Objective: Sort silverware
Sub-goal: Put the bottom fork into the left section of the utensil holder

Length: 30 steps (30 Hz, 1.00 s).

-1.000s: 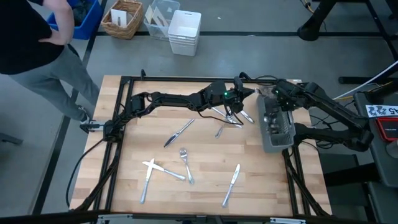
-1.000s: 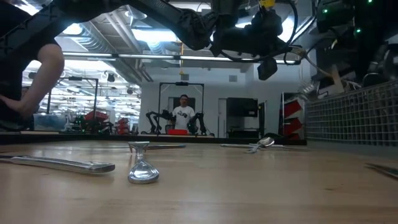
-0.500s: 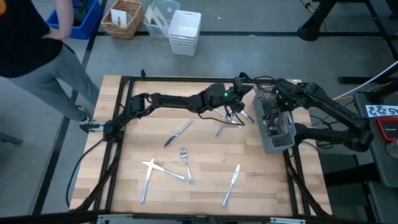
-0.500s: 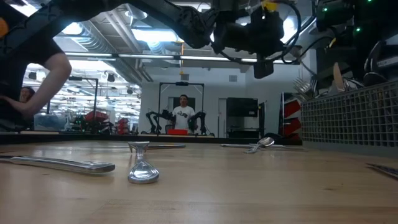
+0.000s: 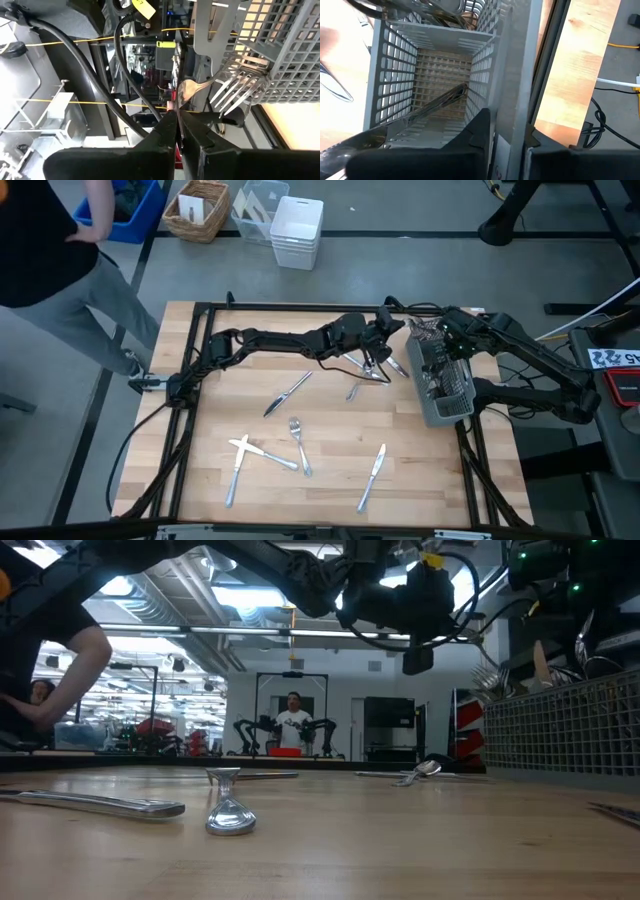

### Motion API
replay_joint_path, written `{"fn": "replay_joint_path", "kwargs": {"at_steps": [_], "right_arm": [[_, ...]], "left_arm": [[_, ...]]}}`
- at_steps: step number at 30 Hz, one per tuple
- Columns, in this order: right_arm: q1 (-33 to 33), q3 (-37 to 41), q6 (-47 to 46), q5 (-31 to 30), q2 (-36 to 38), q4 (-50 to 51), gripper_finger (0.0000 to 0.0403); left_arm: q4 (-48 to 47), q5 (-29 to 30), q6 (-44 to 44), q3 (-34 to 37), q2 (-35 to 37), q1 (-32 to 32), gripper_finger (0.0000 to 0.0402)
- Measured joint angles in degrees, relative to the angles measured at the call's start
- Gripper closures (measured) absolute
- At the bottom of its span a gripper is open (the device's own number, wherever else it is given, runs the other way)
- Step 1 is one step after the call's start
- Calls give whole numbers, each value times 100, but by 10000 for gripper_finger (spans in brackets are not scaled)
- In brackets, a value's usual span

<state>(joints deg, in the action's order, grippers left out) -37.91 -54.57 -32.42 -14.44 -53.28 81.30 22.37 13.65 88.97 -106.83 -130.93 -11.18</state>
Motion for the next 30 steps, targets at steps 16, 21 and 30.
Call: {"fn": "replay_joint_path", "kwargs": {"at_steps": [16, 21, 30], "right_arm": [[4, -662, -29, -7, 58, 77, 358], [4, -664, -31, 56, 59, 131, 358], [0, -431, -18, 325, 63, 79, 358]], "left_arm": [[71, -60, 791, 15, -20, 7, 401], [77, -64, 761, 15, -20, 7, 401], [-197, -257, 750, 15, -20, 37, 402]]}}
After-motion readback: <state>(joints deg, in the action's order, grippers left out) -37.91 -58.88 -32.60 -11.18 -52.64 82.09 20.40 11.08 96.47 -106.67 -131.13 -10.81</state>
